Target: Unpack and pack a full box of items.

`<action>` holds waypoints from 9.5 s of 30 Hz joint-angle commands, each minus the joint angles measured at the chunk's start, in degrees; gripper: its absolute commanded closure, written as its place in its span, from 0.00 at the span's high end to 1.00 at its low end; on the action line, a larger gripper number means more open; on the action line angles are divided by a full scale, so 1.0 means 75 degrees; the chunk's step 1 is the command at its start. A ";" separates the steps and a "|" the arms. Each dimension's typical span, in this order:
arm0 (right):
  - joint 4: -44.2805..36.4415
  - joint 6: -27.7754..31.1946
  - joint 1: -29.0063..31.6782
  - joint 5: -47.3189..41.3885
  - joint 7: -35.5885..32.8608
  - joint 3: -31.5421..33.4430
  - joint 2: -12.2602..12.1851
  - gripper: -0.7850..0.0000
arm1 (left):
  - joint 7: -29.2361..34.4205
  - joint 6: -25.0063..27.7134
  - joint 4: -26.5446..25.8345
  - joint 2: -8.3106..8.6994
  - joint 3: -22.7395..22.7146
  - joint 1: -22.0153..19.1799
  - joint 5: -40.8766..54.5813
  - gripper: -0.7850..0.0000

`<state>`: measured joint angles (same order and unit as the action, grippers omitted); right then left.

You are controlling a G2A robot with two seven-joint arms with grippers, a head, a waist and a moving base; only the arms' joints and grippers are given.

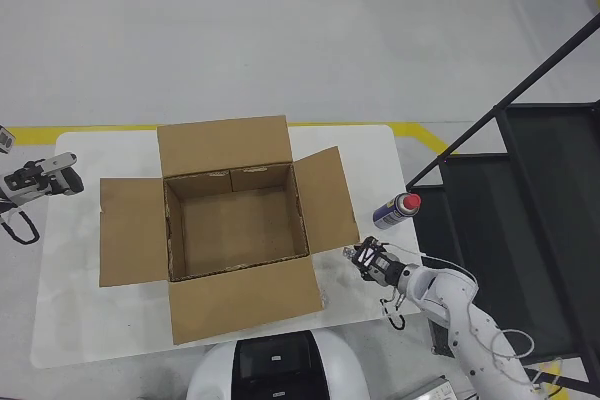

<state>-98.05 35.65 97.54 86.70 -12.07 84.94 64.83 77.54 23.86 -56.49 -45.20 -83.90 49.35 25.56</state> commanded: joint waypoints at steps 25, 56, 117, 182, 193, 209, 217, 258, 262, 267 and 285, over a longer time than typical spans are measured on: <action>-0.2205 0.0027 -0.1425 0.0966 0.0559 -0.1281 -0.0005 0.00 | 0.0000 0.0000 0.0000 0.0000 0.0000 0.0000 0.0000 1.00; 0.2337 -0.1047 -0.5707 -0.1401 -0.1742 -0.5277 0.1309 1.00 | 0.0000 0.0000 0.0000 0.0000 0.0000 0.0000 0.0000 1.00; 0.1467 -0.2148 0.0215 -0.2315 -0.0553 0.0150 -0.0020 0.43 | 0.0000 0.0000 0.0000 0.0000 0.0000 0.0000 0.0000 1.00; -0.3143 -0.2379 0.0781 0.0169 0.0908 0.0253 -0.0173 0.00 | 0.0000 0.0000 0.0000 0.0000 0.0000 0.0000 0.0000 1.00; -0.1081 -0.1525 -0.3081 0.0059 -0.0877 -0.3520 0.0357 0.00 | 0.0000 0.0000 0.0000 0.0000 0.0000 0.0000 0.0000 1.00; 0.2271 -0.2697 -0.5990 -0.2125 -0.2065 -0.5923 0.1564 1.00 | 0.0000 0.0000 0.0000 0.0000 0.0000 0.0000 0.0000 1.00; 0.1082 -0.2120 -0.4893 -0.1801 -0.0798 -0.4782 0.1172 1.00 | 0.0000 0.0000 0.0000 0.0000 0.0000 0.0000 0.0000 1.00; 0.0191 -0.3221 0.0869 -0.2195 0.2968 0.0987 0.0261 1.00 | 0.0000 0.0000 0.0000 0.0000 0.0000 0.0000 0.0000 1.00; 0.0625 -0.3230 0.0522 -0.2241 0.2775 0.0808 0.0288 1.00 | 0.0000 0.0000 0.0000 0.0000 0.0000 0.0000 0.0000 1.00; 0.1160 -0.3347 0.0120 -0.2407 0.2760 0.0639 0.0333 1.00 | 0.0000 0.0000 0.0000 0.0000 0.0000 0.0000 0.0000 1.00; 0.2156 -0.4083 -0.0826 -0.2916 0.2847 0.0091 0.0532 0.00 | 0.0000 0.0000 0.0000 0.0000 0.0000 0.0000 0.0000 1.00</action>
<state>-82.27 5.01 91.68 65.48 9.24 85.77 68.74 77.54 23.86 -56.49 -45.20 -83.90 49.35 25.56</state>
